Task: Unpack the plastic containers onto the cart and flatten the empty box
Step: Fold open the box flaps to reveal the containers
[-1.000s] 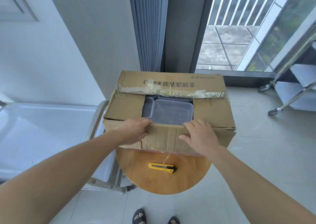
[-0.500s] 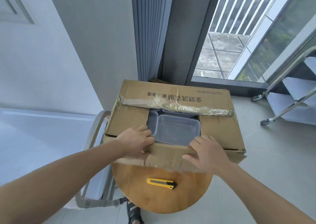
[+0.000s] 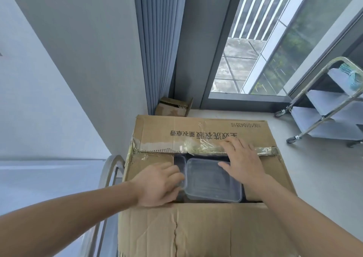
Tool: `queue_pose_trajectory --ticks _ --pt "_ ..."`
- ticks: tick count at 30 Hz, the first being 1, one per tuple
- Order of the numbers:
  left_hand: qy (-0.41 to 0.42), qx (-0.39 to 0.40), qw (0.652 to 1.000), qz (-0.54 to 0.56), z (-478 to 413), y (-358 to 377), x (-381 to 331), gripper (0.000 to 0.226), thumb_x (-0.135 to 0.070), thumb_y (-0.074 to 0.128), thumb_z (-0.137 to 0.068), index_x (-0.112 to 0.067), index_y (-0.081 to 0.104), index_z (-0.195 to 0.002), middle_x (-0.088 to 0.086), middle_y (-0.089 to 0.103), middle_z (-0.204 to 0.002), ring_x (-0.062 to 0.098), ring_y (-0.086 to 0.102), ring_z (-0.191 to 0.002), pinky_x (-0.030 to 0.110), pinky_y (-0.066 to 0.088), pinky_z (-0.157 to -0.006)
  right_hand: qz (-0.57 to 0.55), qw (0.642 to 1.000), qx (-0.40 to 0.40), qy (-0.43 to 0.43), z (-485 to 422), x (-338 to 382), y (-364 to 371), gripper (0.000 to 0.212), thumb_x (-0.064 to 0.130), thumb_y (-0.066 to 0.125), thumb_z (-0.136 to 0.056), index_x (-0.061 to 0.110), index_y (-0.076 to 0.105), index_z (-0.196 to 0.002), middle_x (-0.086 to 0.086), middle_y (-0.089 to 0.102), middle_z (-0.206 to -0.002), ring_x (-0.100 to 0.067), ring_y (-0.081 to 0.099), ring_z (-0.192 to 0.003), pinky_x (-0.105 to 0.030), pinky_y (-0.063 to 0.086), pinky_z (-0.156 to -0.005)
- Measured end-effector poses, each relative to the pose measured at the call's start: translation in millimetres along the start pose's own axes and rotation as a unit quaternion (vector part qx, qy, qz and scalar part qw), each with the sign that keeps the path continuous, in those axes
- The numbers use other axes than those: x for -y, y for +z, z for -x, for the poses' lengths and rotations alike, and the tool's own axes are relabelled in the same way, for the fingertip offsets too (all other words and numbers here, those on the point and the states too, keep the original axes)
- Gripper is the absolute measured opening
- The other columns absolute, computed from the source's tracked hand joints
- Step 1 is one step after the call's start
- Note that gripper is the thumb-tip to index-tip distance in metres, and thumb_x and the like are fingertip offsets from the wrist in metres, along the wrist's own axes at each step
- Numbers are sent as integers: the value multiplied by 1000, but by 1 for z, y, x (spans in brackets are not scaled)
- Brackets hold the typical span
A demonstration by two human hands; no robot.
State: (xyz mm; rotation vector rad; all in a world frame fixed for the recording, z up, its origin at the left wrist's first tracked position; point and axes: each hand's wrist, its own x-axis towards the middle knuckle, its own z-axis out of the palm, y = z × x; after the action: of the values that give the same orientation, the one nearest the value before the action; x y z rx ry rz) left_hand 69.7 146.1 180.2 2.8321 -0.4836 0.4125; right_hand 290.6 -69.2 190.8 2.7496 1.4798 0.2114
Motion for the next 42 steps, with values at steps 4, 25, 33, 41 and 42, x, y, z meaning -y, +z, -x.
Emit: queue_pose_trajectory --ticks 4,25,33,41,42 --pt "-67 -87 986 -123 -26 -14 36 25 -35 60 -86 -16 60 -101 1 62 -91 19 55 -78 32 48 -64 -11 999 -36 -35 -11 -9 4 45 32 85 -71 22 70 -112 4 66 -112 -21 62 -104 -38 50 -84" --pt "-174 44 952 -249 -174 -91 102 39 -26 51 -97 -17 53 -135 1 70 -109 24 64 -106 38 14 -114 -106 962 -245 -67 -128 -65 -64 39 32 45 -89 15 75 -107 -1 74 -94 -27 68 -85 -38 52 -81" --pt "-304 57 936 -171 -210 -96 137 32 -39 57 -98 -21 62 -124 -2 68 -113 21 61 -104 38 42 -98 -62 975 -214 -24 -160 -79 -43 55 13 77 -79 11 59 -131 -12 61 -125 -35 56 -116 -52 43 -104" --pt "-356 81 921 -139 -198 -45 156 60 -36 44 -102 -20 24 -156 0 29 -161 20 20 -150 39 14 -120 -3 999 -52 3 -175 -75 -12 60 37 61 -90 15 50 -144 -15 30 -160 -35 25 -149 -59 25 -117" --pt "-366 98 918 -120 -192 -37 159 63 -39 42 -101 -21 20 -157 -2 21 -165 19 12 -152 39 10 -122 -10 999 -36 -1 -175 -74 -7 59 40 57 -92 16 49 -145 -14 23 -163 -34 19 -152 -59 21 -118"
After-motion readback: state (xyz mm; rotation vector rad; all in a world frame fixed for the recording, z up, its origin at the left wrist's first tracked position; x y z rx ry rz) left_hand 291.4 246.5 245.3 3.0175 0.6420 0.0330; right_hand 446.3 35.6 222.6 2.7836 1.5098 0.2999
